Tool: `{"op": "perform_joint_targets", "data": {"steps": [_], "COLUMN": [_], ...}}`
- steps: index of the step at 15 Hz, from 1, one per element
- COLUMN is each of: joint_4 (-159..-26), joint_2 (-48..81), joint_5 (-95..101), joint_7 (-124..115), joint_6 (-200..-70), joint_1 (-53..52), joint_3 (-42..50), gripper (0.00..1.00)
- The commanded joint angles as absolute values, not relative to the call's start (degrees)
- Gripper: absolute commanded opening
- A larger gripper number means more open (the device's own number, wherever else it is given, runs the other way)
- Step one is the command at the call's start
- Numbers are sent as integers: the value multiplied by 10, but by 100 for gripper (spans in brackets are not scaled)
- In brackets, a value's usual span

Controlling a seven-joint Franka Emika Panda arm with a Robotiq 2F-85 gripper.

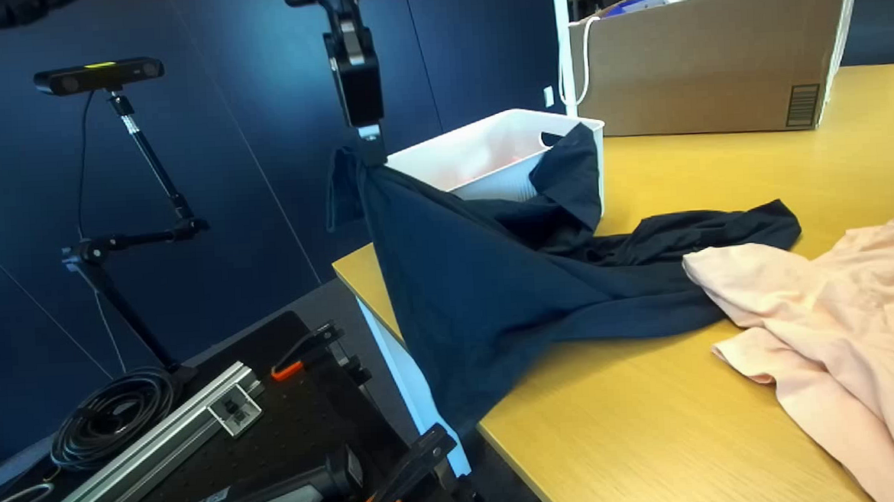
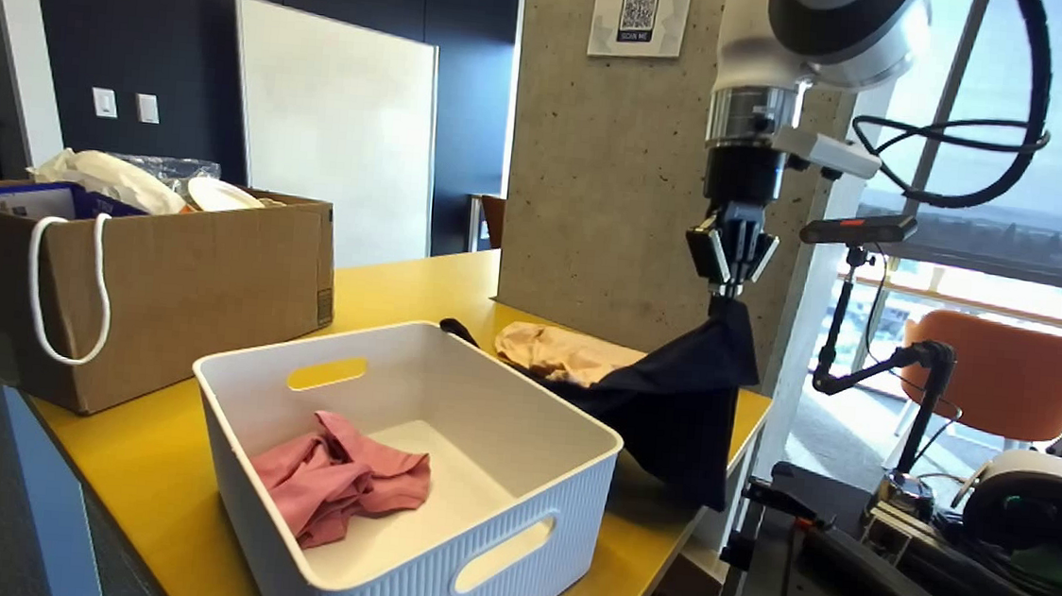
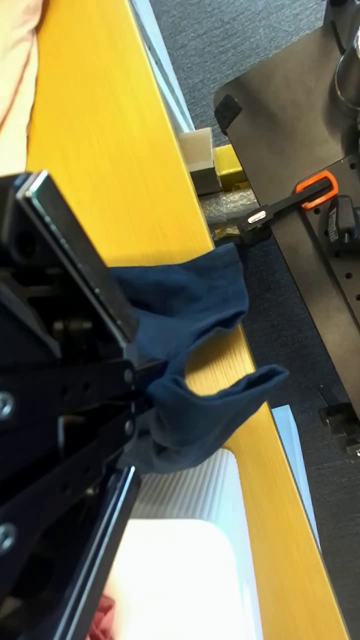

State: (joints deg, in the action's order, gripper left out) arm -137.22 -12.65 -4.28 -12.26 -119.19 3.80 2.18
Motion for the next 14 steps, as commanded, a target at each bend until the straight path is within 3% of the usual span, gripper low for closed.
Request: {"op": "perform_joint_targets", "data": {"steps": [1, 9, 14], "joint_4": [-1373, -1331, -1294], "joint_2": [-193, -143, -2], "joint_5": [-51, -3, 161], "joint_7": [-135, -151, -262], "joint_6": [-1148, -1203, -1380], "joint_1": [20, 70, 132], "joint_3": [-1, 25, 40], "gripper": [1, 1, 1]}}
